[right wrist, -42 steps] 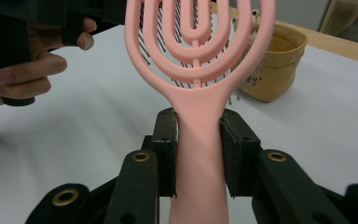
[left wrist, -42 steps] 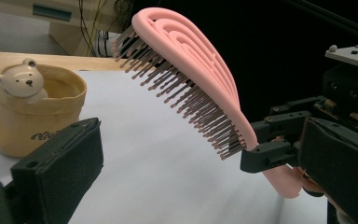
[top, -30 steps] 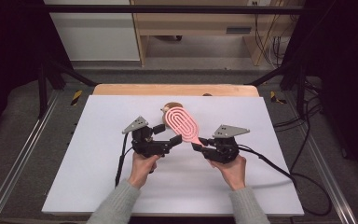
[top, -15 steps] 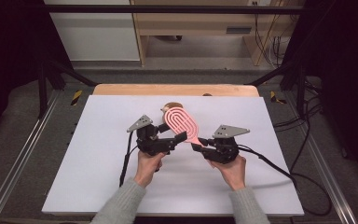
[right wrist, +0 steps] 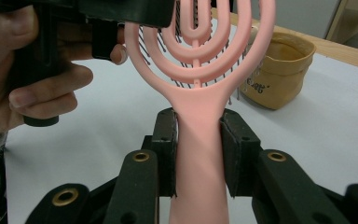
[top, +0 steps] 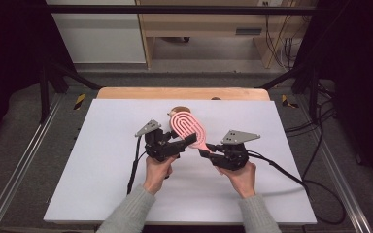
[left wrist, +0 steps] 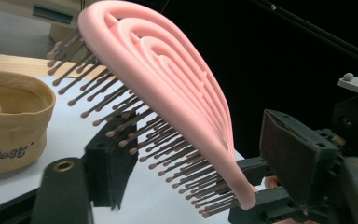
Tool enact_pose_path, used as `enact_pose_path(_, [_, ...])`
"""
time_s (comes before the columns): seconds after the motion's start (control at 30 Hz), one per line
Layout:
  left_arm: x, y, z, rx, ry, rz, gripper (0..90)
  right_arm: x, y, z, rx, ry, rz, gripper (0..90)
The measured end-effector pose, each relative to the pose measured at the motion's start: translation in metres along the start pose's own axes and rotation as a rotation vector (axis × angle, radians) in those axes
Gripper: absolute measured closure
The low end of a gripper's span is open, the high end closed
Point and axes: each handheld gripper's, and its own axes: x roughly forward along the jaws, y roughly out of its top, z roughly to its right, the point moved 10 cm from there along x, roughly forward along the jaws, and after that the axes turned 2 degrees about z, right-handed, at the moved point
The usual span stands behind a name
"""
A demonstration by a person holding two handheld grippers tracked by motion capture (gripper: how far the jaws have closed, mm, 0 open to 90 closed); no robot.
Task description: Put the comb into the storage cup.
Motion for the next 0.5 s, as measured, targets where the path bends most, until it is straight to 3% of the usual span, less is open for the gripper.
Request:
enact_pose_path(0.3, [-0.0009, 0.0012, -0.0023, -0.014, 0.027, 0.012, 41.7, -0.0006, 0.0012, -0.0013, -0.004, 0.008, 0.011, 69.9])
enact_pose_path(0.5, [-0.0001, 0.0005, -0.004, -0.051, 0.036, 0.012, 46.2, 0.0009, 0.0007, -0.0022, -0.007, 0.01, 0.011, 69.9])
